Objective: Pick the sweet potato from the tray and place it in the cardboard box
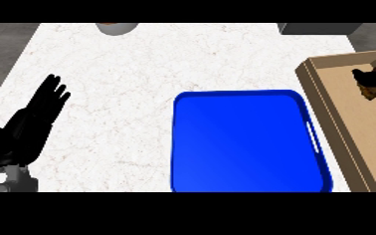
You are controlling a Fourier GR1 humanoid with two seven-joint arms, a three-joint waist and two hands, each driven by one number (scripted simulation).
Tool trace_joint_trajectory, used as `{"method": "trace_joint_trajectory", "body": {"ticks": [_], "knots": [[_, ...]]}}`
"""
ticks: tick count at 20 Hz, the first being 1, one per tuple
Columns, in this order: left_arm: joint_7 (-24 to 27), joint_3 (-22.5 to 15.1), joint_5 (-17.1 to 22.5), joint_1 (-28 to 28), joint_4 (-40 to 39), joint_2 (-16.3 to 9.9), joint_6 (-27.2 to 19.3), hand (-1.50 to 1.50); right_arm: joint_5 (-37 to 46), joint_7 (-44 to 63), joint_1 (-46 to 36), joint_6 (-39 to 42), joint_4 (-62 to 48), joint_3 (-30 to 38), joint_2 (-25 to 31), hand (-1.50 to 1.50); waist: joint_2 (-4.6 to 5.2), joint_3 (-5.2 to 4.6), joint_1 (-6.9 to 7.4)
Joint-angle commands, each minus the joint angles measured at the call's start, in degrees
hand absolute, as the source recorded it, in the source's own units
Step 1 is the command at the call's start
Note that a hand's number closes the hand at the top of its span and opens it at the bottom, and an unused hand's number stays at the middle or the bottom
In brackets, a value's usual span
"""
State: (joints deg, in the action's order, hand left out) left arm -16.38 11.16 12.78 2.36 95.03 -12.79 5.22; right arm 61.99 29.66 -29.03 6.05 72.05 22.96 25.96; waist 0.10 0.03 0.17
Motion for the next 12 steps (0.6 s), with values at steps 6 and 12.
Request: {"method": "trace_joint_trajectory", "body": {"ticks": [6, 12], "knots": [[0.1, 0.9, 0.4, -1.6, 0.2, 0.2, 1.0, 0.0, -5.0, -6.1, 3.9, -8.2, -9.0, 1.5, -4.2, -1.5, -0.05, 0.0, 0.15], [-2.3, 0.8, 0.2, -0.7, 2.3, -0.3, 0.0, 0.0, -13.6, -11.3, 4.0, -16.0, -1.6, 9.1, -4.5, -1.5, -0.34, 0.07, -0.31]]}}
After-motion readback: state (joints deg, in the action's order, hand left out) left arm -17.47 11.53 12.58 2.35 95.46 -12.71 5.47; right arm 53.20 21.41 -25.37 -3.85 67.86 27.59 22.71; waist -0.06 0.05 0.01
